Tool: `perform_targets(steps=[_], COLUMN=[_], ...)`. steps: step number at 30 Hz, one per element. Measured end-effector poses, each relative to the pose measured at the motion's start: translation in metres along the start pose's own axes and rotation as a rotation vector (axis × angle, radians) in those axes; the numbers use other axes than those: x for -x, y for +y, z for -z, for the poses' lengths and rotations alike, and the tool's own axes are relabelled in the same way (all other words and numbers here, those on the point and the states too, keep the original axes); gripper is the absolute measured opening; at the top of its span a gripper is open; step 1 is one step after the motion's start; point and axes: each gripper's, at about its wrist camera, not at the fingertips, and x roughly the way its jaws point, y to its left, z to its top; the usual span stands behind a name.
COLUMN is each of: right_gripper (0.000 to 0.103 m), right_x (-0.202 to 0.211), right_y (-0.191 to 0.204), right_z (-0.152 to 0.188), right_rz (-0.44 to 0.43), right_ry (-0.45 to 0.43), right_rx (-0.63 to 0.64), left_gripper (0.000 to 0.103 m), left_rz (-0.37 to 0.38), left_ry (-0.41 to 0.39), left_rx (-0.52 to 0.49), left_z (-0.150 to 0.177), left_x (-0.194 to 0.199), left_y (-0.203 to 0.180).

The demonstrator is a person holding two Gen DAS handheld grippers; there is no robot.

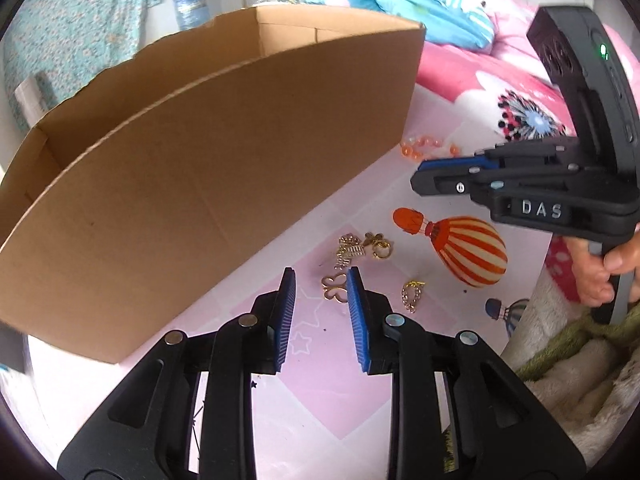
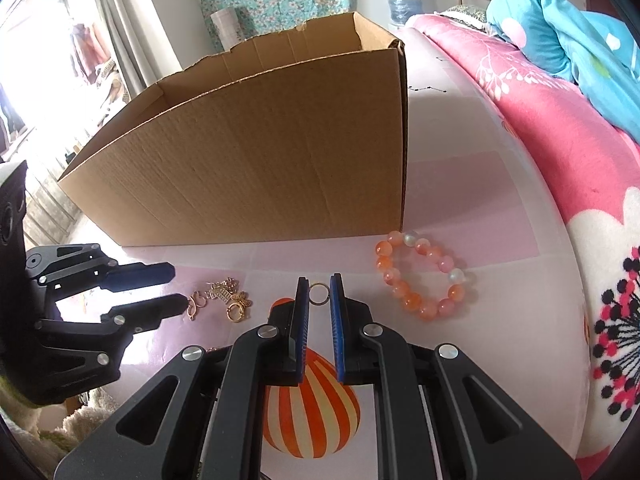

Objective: Organize jewelry

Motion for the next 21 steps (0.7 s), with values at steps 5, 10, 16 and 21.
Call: perform_targets(steps=[5, 10, 16, 21], right_gripper=[0.011, 0.011, 0.011, 0.011], right_x=[-0.001, -0.003, -0.003, -0.003], right_y=[0.0, 0.0, 0.001, 0.0], right_z=[0.0, 0.001, -0.001, 0.0], right_rz=[0.003, 0.004, 0.002, 0.0], right_ry=[0.001, 0.011, 0.006, 0.004], right_rx=[-0.002, -0.004, -0.004, -0.005], left_gripper=[0.025, 0.025, 0.015, 0.015], left_rz=[0.017, 0.017, 0.005, 0.022], left_ry=[0.039, 0.06, 0.085, 0.083], left_rx=[-0.009, 0.021, 0.032, 0.036], left_z=[-0.001, -0.003, -0.008, -0.006], left_x=[-0.006, -0.009, -0.013, -0.011], left_y=[0.002, 0.003, -0.004, -0.003])
